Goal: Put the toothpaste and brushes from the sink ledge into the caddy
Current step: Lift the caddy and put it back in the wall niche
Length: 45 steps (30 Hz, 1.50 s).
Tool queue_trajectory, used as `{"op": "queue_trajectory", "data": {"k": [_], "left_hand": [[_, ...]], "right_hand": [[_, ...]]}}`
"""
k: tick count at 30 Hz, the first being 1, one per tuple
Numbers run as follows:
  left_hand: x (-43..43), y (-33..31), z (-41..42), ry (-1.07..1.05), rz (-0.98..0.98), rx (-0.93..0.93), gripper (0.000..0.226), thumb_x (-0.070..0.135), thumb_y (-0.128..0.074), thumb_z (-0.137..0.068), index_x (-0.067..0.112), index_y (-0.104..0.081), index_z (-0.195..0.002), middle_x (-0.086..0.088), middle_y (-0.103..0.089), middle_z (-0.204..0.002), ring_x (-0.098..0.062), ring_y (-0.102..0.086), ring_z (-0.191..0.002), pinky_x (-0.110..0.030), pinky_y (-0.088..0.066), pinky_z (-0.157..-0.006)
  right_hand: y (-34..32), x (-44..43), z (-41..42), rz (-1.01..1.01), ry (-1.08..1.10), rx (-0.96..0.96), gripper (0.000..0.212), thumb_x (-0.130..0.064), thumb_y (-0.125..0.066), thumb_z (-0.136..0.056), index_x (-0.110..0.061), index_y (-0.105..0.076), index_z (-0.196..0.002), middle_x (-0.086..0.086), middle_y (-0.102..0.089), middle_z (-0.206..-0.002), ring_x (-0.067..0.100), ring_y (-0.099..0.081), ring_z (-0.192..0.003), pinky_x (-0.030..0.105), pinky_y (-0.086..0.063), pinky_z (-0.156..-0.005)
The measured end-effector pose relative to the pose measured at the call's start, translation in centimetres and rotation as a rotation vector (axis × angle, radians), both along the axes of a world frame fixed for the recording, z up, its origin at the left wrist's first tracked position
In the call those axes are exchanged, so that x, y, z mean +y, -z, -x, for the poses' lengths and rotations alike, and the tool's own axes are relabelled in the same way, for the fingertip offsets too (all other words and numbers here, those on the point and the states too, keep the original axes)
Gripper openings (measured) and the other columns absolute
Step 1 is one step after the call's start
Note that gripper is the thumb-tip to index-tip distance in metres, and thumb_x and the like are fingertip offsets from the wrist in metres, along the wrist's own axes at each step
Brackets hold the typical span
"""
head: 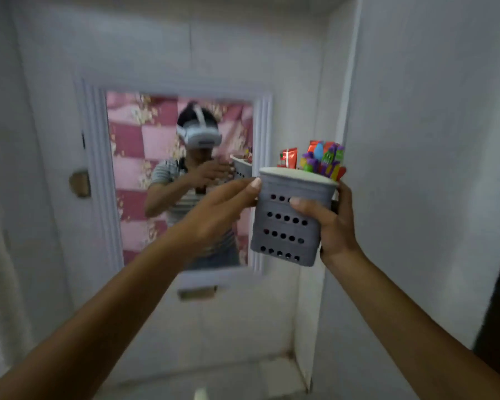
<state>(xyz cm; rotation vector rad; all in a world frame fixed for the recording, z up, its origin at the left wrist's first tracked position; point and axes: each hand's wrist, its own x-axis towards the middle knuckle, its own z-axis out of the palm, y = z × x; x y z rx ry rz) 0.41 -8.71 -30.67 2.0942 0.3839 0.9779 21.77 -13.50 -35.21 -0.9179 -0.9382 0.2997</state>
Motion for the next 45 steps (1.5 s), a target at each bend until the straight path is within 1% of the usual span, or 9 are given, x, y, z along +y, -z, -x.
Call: {"op": "queue_trajectory", "data": {"k": [4,8,10,16,21,28,33,39,45], "left_hand": [[-0.1,-11.8,0.4,-0.171,-0.414,-0.057,0.052,0.057,-0.042,-0.090,0.028,-0.057,-0.131,0.008,-0.064,-0.127,-0.005,-0.060,-0.114,-0.035,-0.054,-0.094],[0.9,-21.0,0.9,-0.777,-1.126,-0.045,0.058,0.055,-0.039,-0.094,0.025,-0.043,-0.143,0.002,-0.044,-0.151,-0.019,-0.041,-0.137,-0.042,-0.040,-0.106],[2.1,-24.3,0.9,-0.895,-1.254,0.042,0.065,0.056,-0.037,-0.093,0.021,-0.035,-0.149,-0.001,-0.031,-0.159,-0.022,-0.028,-0.146,-0.045,-0.029,-0.114],[8.3,-27.4,0.5,-0.972,-1.204,0.550,0.083,0.064,-0.030,-0.093,0.019,0.004,-0.154,-0.004,0.005,-0.164,-0.022,0.003,-0.151,-0.045,-0.008,-0.123],[10.2,-26.8,0.6,-0.898,-1.194,0.463,0.087,0.054,-0.044,-0.093,0.023,0.012,-0.153,0.000,0.013,-0.163,-0.019,0.013,-0.150,-0.040,0.002,-0.122],[10.2,-27.4,0.8,-0.850,-1.159,0.472,0.090,0.052,-0.050,-0.091,0.024,0.010,-0.153,0.002,0.011,-0.163,-0.019,0.012,-0.150,-0.039,0.001,-0.123],[10.1,-27.0,0.4,-0.865,-1.150,0.457,0.092,0.051,-0.050,-0.090,0.023,0.012,-0.153,0.002,0.014,-0.163,-0.019,0.015,-0.150,-0.039,0.002,-0.123],[10.0,-27.0,0.8,-0.845,-1.146,0.477,0.091,0.049,-0.049,-0.091,0.023,0.013,-0.153,0.002,0.017,-0.162,-0.018,0.016,-0.150,-0.040,0.002,-0.124],[9.1,-27.2,1.1,-0.833,-1.111,0.517,0.090,0.046,-0.049,-0.092,0.020,0.011,-0.154,-0.001,0.017,-0.163,-0.020,0.015,-0.150,-0.043,0.000,-0.124]], "right_hand": [[-14.8,-1.1,0.3,-0.183,-0.038,-0.047,0.088,-0.021,-0.092,-0.045,-0.023,-0.051,-0.123,0.012,-0.071,-0.109,0.026,-0.078,-0.076,0.036,-0.063,-0.052],[-27.1,-2.9,1.2,-0.201,-0.009,-0.116,0.085,-0.026,-0.094,-0.040,-0.030,-0.048,-0.111,0.010,-0.069,-0.108,0.028,-0.077,-0.072,0.048,-0.065,-0.055],[-32.0,-3.3,2.0,-0.196,0.082,-0.149,0.085,-0.030,-0.094,-0.035,-0.029,-0.047,-0.107,0.011,-0.067,-0.110,0.031,-0.075,-0.078,0.055,-0.065,-0.063],[-40.3,-0.9,4.2,-0.148,0.390,-0.149,0.099,-0.044,-0.084,-0.027,-0.030,-0.040,-0.114,0.010,-0.043,-0.111,0.035,-0.059,-0.093,0.052,-0.062,-0.073],[-44.0,1.1,4.7,-0.023,0.517,-0.168,0.090,-0.042,-0.086,-0.025,-0.024,-0.037,-0.099,0.009,-0.036,-0.104,0.037,-0.056,-0.096,0.050,-0.061,-0.074],[-45.5,3.6,4.1,-0.023,0.702,-0.232,0.101,-0.048,-0.083,-0.029,-0.029,-0.043,-0.119,0.012,-0.044,-0.117,0.035,-0.050,-0.104,0.052,-0.055,-0.084],[-42.7,7.2,1.5,-0.039,0.821,-0.230,0.109,-0.053,-0.088,-0.047,-0.031,-0.035,-0.139,0.015,-0.042,-0.134,0.039,-0.046,-0.118,0.057,-0.043,-0.100],[-39.7,11.1,0.1,-0.142,1.090,-0.542,0.096,-0.052,-0.070,-0.083,-0.014,-0.016,-0.153,0.024,-0.016,-0.159,0.037,-0.011,-0.146,0.054,-0.018,-0.119],[-37.7,10.4,-0.5,-0.017,1.024,-0.733,0.086,-0.039,-0.057,-0.097,-0.002,-0.003,-0.152,0.022,-0.001,-0.162,0.033,-0.001,-0.148,0.049,-0.005,-0.121]]}}
